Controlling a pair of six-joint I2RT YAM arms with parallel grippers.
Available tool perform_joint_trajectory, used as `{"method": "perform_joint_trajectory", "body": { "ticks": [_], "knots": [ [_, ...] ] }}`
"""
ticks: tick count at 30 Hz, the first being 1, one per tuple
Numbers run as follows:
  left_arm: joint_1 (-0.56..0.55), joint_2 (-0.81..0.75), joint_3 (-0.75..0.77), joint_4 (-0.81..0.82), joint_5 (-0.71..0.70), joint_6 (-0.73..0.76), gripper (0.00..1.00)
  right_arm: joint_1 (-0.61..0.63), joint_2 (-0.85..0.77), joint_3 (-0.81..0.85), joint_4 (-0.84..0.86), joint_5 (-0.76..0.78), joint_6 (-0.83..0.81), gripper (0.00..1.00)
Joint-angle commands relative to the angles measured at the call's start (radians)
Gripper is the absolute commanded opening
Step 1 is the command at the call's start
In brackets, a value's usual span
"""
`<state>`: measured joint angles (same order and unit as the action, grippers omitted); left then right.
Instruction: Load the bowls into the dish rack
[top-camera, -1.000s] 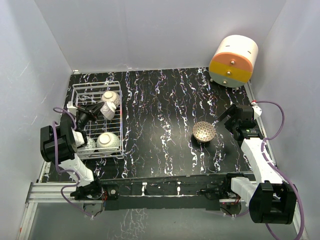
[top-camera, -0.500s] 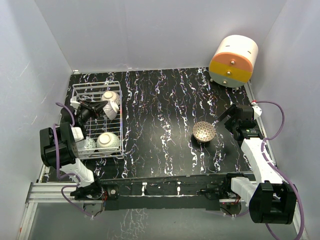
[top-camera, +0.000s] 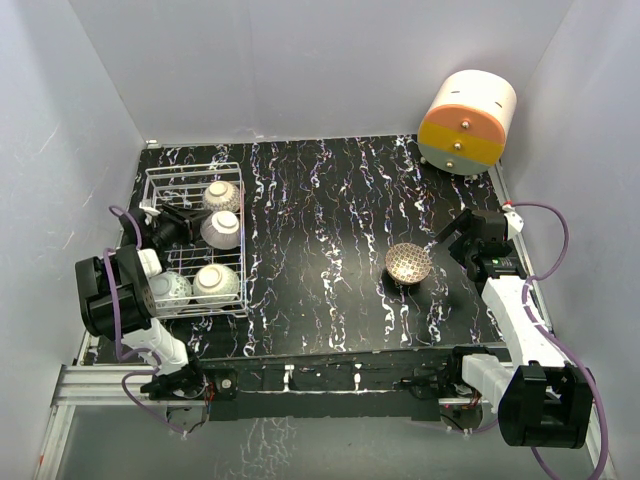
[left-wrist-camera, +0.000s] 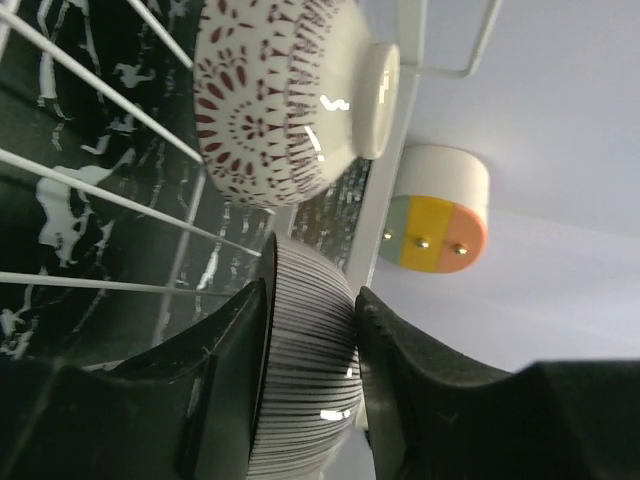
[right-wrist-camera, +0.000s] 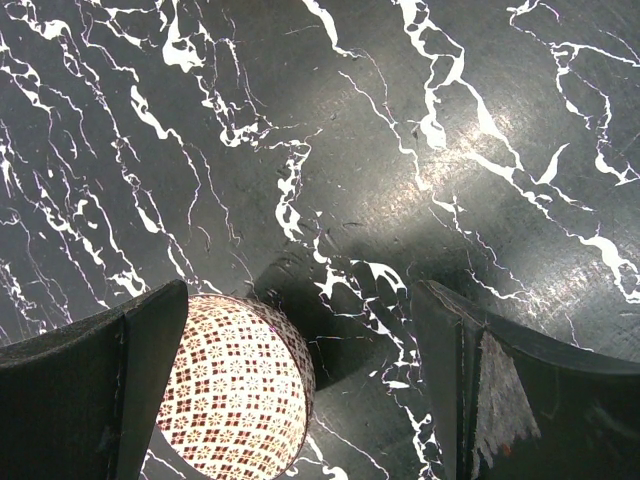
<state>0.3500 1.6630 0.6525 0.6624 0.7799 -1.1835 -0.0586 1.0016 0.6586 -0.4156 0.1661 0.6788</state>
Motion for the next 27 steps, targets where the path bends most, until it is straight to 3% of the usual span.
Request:
{"method": "perform_joint_trajectory", "body": {
  "ticks": [1,12,27],
  "knots": [
    [-0.004,0.007,-0.017,-0.26,-0.046,0.083,0.4,0.003,-0.01,0.004,0.048,0.024,-0.005,0.98],
    [-0.002,-0.071,0.136,-0.6,-0.186,0.316,0.64,0.003,-0.014,-0.007,0.054,0.015,0.0,0.98],
    [-0.002,-0.122,0.309,-0.824,-0.346,0.502,0.78,0.003,-0.015,-0.004,0.057,0.004,-0.009,0.98]
  ]
}}
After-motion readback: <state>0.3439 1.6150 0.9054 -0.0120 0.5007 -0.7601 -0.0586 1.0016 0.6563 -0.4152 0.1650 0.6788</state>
